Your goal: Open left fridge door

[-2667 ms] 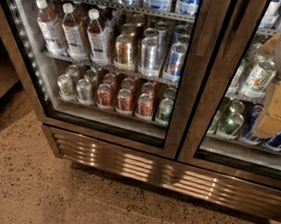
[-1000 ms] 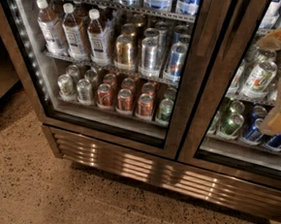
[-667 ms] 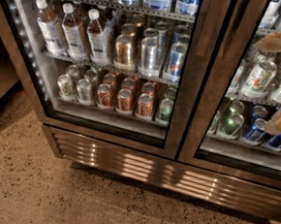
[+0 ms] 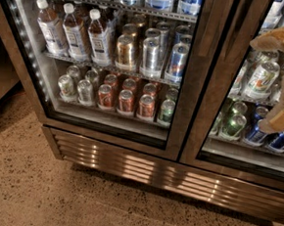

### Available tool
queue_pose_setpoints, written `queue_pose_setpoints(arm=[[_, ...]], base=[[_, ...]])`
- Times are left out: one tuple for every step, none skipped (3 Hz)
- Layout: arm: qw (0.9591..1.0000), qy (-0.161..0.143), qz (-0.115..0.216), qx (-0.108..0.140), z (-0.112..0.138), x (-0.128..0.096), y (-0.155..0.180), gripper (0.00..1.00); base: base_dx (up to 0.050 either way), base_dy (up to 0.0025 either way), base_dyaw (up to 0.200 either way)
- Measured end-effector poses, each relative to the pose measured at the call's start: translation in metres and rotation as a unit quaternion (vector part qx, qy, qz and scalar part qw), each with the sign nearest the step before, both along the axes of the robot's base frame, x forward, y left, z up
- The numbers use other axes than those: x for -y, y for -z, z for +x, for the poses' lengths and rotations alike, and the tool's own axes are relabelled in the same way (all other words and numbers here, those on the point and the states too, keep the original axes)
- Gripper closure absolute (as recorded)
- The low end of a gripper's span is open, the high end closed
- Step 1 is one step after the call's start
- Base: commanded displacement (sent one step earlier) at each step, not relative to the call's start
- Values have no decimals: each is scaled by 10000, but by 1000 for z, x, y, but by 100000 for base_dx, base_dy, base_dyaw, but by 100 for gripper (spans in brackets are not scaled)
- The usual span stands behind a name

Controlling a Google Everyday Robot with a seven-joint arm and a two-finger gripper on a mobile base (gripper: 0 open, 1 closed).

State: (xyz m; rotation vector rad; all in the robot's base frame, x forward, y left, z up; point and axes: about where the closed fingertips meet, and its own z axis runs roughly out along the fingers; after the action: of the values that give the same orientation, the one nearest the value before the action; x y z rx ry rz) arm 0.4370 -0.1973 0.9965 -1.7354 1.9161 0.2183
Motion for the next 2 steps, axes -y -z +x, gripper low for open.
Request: queue_pose_setpoints(arm=[[9993, -305, -204, 76, -11, -23, 2, 0], [9966, -650, -469, 179, -26, -50, 5, 0]], base=[[0, 0, 0], [0, 0, 0]])
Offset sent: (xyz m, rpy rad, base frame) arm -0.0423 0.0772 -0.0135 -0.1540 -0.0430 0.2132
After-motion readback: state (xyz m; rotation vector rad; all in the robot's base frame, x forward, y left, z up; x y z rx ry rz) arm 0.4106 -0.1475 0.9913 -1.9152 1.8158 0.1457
